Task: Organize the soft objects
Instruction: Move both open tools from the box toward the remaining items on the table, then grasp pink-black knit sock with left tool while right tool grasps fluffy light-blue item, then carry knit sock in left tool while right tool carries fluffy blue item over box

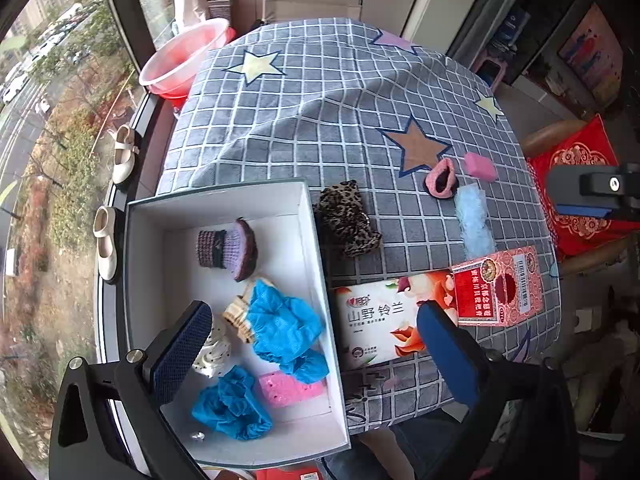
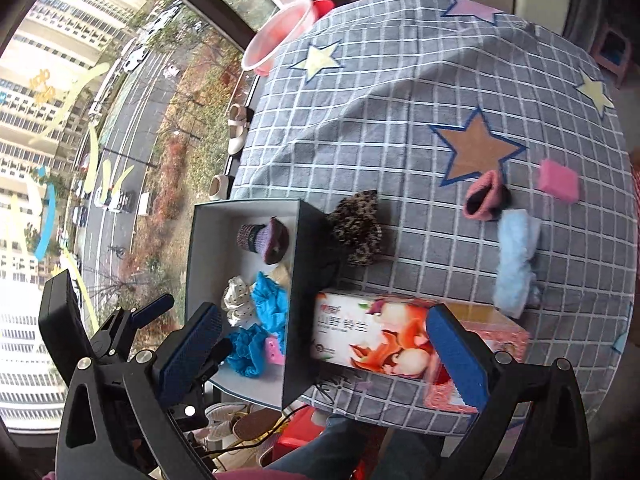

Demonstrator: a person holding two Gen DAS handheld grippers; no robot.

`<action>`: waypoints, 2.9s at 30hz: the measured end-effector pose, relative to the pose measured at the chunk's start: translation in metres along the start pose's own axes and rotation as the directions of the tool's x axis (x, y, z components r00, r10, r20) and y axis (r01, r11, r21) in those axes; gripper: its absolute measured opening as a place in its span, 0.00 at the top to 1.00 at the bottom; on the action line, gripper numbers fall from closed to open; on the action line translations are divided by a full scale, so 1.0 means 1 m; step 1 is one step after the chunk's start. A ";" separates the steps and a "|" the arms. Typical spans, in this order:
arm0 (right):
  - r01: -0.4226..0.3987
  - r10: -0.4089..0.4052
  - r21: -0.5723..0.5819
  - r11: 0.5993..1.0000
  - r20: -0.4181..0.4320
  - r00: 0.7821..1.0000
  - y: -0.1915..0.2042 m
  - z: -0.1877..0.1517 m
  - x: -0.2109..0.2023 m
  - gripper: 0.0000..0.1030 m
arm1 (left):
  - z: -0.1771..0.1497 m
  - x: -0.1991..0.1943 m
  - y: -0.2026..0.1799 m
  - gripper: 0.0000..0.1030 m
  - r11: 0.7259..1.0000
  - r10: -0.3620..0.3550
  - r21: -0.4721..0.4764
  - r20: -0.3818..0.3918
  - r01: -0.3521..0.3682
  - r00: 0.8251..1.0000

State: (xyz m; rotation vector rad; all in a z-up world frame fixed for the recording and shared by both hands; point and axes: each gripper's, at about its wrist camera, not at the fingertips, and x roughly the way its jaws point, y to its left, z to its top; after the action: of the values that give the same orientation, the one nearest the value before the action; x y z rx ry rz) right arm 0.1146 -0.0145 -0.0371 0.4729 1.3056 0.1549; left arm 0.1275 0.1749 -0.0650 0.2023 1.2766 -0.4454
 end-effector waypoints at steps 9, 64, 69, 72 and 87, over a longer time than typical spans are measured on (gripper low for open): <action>0.077 -0.081 0.260 0.962 0.003 0.997 -0.136 -0.006 -0.018 0.00 | 0.048 0.052 -0.067 0.00 0.988 0.030 0.151 -0.079 -0.018 0.996; 0.375 -0.339 0.101 0.922 -0.264 0.903 -0.283 0.032 0.144 0.00 | 0.150 0.280 -0.229 0.55 0.919 0.075 0.388 -0.335 0.065 0.939; 0.364 -0.348 0.060 0.929 -0.187 0.919 -0.272 0.027 0.125 0.43 | 0.161 0.263 -0.224 0.75 0.927 0.032 0.365 -0.299 0.083 0.954; 0.301 -0.289 0.062 0.952 -0.153 0.945 -0.268 0.023 0.113 0.71 | 0.167 0.247 -0.222 0.75 0.933 0.015 0.349 -0.268 0.082 0.963; 0.176 -0.176 0.081 0.981 -0.008 0.984 -0.225 0.054 0.043 0.71 | 0.148 0.166 -0.163 0.75 0.957 0.000 0.287 -0.131 0.038 0.991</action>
State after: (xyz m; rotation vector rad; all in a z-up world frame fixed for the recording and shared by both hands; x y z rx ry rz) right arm 0.1430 -0.2133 -0.1597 0.4243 1.3515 -0.0458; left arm 0.2236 -0.0635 -0.1647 0.4726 1.3386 -0.6443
